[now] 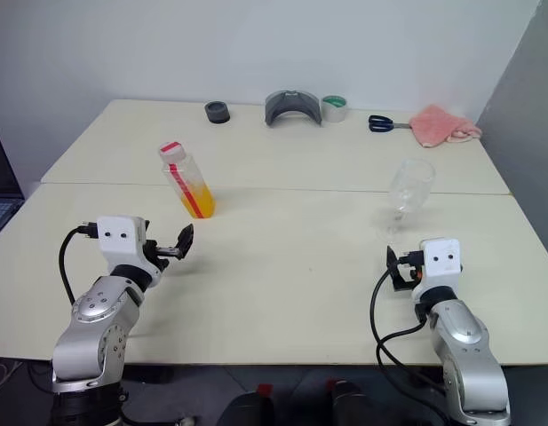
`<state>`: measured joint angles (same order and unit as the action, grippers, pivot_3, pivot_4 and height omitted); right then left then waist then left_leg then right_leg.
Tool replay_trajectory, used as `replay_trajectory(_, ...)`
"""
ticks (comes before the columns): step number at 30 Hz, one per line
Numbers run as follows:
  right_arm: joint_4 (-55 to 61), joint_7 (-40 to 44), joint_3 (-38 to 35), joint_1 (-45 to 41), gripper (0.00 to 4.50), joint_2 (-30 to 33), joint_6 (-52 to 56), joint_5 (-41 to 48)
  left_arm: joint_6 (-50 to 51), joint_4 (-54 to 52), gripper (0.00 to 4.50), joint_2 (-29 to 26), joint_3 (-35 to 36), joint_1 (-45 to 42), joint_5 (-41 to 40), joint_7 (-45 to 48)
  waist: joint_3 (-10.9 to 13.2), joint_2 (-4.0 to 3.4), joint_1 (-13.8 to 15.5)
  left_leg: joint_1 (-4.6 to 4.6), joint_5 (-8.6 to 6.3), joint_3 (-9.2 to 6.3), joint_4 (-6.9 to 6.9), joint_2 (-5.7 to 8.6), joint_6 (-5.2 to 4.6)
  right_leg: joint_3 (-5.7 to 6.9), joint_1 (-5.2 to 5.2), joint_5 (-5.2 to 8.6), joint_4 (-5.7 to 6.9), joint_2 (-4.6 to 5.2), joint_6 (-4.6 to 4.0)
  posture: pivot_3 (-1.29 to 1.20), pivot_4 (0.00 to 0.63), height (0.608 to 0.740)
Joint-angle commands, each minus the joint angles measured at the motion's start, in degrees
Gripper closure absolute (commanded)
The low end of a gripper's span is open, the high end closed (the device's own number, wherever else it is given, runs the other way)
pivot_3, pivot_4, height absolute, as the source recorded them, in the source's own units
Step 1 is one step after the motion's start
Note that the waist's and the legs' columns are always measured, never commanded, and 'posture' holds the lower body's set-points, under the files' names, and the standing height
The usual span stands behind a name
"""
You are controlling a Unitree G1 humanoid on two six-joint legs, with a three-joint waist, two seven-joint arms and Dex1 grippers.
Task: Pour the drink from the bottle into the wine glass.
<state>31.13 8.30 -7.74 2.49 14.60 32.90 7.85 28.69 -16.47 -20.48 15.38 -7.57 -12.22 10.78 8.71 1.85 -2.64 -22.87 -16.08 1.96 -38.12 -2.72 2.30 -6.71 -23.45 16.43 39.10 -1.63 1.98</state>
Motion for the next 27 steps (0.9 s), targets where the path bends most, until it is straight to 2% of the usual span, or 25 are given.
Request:
replay_trajectory(1, 1.7, -0.3, -0.5, -0.9, 0.00, 0.1, -1.0, -0.2, -0.9, -2.8, 0.04, -1.1, -0.5, -0.1, 0.9, 0.3, 0.0, 0.00, 0.0, 0.00, 0.00, 0.00, 0.00, 0.00, 0.00, 0.00, 0.00, 0.00, 0.00, 0.00, 0.00, 0.00, 0.150, 0.740)
replay_trajectory(27, 2.4, -0.1, -1.4, -1.1, 0.00, 0.8, -0.6, 0.0, -1.8, -1.3, 0.04, -0.4, -0.1, -0.9, 0.0, 0.2, 0.0, 0.00, 0.0, 0.00, 0.00, -0.01, 0.00, 0.00, 0.00, 0.02, 0.00, 0.00, 0.00, 0.01, 0.00, 0.00, 0.150, 0.740)
